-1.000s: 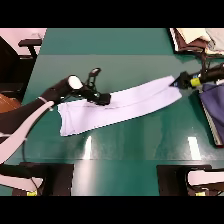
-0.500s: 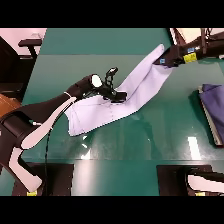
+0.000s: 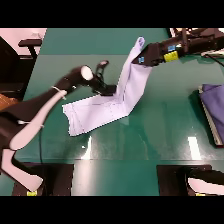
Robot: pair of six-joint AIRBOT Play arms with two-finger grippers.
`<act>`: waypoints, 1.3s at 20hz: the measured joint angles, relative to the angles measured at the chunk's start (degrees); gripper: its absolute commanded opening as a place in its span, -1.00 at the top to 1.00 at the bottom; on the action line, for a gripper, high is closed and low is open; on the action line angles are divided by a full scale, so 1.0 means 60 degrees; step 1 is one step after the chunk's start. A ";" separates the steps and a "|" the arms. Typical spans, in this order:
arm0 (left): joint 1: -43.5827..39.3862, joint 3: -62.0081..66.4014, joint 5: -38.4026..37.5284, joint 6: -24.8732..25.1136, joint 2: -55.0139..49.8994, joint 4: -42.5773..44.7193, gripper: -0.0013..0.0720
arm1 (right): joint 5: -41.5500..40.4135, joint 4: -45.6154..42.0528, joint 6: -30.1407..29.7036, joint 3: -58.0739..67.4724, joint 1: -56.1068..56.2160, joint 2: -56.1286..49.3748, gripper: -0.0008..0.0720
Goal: Fold the shirts.
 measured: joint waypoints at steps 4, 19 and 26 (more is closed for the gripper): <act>0.1774 0.0007 -0.0696 0.0106 0.2178 0.0860 0.91 | -0.0834 0.0699 -0.0197 0.0015 0.1574 -0.0670 0.64; 0.4663 -0.0018 -0.2004 0.0452 0.6335 0.1887 0.91 | -0.1078 -0.1213 -0.0699 -0.1960 0.1435 -0.1996 -0.83; 0.4368 -0.0026 -0.2160 0.0452 0.6368 0.1690 0.91 | -0.0699 -0.0670 -0.0499 -0.3687 -0.1133 -0.2874 -0.81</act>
